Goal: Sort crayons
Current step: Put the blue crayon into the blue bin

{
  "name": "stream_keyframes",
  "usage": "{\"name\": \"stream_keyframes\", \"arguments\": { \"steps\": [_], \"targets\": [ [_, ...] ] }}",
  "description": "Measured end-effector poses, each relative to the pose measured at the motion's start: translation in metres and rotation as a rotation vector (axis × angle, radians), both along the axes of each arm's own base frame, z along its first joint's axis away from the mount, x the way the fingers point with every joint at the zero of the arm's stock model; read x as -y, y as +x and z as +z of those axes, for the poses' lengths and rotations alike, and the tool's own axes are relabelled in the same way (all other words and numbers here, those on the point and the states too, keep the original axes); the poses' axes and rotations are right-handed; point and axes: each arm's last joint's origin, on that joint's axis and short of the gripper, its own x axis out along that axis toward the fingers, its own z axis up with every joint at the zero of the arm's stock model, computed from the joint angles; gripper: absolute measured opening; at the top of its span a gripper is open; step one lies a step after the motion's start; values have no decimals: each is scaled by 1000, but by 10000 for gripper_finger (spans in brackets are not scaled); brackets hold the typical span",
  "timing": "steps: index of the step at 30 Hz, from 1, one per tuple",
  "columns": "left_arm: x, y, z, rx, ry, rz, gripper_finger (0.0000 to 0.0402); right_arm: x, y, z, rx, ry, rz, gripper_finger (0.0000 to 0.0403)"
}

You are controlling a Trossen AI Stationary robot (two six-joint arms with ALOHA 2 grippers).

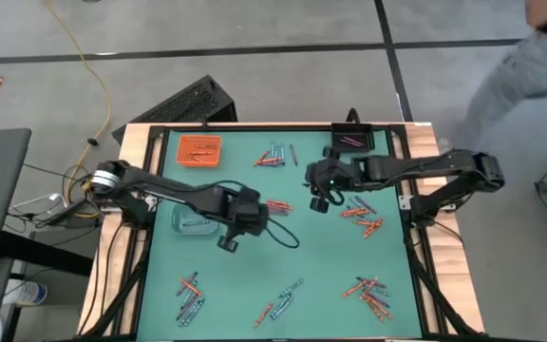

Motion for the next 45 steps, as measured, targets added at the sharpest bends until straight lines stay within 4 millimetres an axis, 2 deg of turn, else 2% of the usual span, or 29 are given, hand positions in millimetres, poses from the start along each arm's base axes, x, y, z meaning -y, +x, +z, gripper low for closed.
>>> {"name": "stream_keyframes", "arguments": {
  "steps": [8, 13, 16, 23, 31, 38, 45],
  "targets": [
    [9, -60, 55, 36, 11, 146, 0, -14, -6, 2, -18, -40, -8, 163],
    [16, -92, 69, 40, 22, 250, 0, -20, -10, -1, -58, -19, -14, 163],
    [18, -107, 62, 6, 25, 295, 0, -25, -13, -3, -80, -8, -24, 163],
    [17, -138, 23, -51, 30, 385, 0, -44, -18, -5, -98, -3, -5, 163],
    [9, -162, -11, 7, -55, 444, 0, -71, -25, -6, -97, 8, 24, 163],
    [3, -171, -32, -17, -66, 488, 0, -89, -34, -7, -94, -20, 0, 163],
    [-2, -167, -44, 16, -82, 499, 0, -101, -38, -6, -63, -73, 10, 163]
  ]
}}
